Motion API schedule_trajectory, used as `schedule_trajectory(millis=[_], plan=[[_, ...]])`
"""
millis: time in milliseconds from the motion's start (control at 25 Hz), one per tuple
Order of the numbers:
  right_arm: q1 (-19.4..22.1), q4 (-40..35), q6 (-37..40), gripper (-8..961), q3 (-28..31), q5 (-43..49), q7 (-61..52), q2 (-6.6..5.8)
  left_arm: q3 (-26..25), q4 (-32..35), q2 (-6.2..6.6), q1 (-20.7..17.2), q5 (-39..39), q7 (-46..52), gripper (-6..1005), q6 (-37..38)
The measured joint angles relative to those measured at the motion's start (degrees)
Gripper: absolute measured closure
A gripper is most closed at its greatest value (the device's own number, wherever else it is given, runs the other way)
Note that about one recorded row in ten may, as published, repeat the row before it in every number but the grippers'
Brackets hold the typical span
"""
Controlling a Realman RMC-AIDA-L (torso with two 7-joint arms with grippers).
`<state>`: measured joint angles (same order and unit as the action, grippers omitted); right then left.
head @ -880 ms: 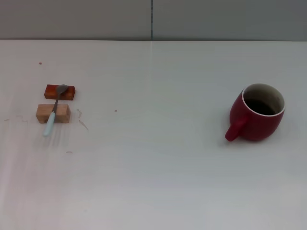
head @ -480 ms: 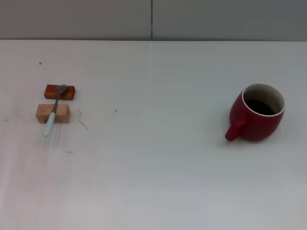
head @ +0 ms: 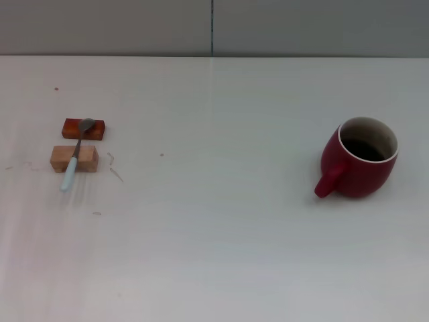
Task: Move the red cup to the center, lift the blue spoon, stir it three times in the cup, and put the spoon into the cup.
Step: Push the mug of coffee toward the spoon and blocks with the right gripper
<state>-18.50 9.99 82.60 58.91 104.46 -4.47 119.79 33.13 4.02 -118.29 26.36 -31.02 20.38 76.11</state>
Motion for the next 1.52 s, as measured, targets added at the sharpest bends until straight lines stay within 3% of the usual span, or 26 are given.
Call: schedule_trajectory(millis=[1120,1520], plan=[[2.48,-0.48,-0.72,488,-1.78,0.22,0.17,-0.05,0.0,0.29,0.0,0.12,0.0,0.0,158,-0.18],[2.53,-0.57,-0.78,563,-1.78,0.22,0.16,0.0,0.02,0.32,0.0,0.0,-0.04,0.0,157,-0.11]])
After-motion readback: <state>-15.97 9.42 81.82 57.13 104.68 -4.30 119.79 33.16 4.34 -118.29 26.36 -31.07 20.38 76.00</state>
